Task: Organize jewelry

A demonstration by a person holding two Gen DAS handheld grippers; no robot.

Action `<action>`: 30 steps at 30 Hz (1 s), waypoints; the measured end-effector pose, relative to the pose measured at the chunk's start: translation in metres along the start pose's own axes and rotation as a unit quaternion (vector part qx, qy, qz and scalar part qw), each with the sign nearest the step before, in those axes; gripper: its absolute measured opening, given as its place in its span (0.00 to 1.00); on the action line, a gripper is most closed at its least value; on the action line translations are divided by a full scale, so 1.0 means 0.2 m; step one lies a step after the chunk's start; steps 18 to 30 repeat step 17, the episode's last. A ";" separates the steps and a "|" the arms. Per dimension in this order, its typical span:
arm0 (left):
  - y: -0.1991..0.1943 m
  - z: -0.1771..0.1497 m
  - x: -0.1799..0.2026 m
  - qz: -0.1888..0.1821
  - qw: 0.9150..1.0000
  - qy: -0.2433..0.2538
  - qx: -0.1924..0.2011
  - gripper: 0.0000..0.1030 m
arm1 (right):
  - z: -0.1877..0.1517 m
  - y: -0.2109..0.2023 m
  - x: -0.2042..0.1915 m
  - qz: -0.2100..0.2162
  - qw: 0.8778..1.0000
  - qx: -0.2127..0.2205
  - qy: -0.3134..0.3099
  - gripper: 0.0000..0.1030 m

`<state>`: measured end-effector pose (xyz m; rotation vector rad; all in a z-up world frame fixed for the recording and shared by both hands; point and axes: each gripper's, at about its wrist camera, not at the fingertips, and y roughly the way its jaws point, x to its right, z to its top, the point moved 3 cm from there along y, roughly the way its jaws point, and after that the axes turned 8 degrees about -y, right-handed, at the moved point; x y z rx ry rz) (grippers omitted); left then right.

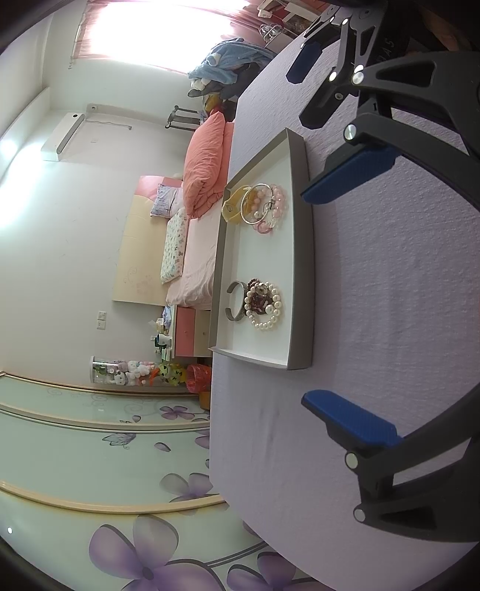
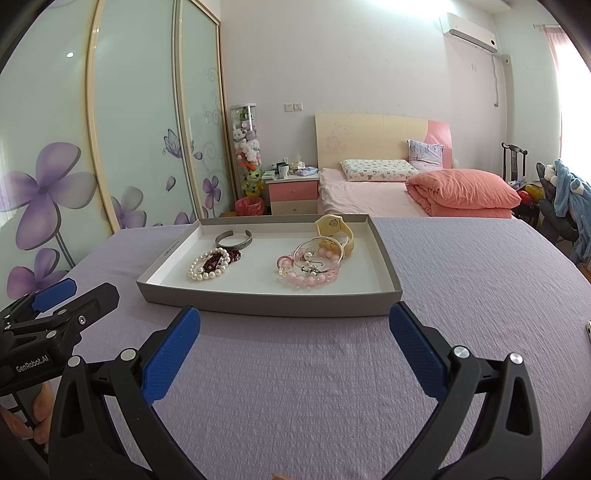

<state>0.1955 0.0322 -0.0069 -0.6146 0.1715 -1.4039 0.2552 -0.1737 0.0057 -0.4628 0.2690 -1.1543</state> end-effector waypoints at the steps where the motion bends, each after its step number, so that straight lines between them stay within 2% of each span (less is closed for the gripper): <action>1: 0.00 0.00 0.00 0.001 1.000 0.000 0.000 0.98 | 0.00 0.00 0.00 0.001 1.000 0.000 0.000 0.99; 30: 0.00 0.00 0.01 0.003 1.000 -0.002 0.000 0.98 | 0.00 0.00 0.00 0.001 1.000 0.000 0.000 0.99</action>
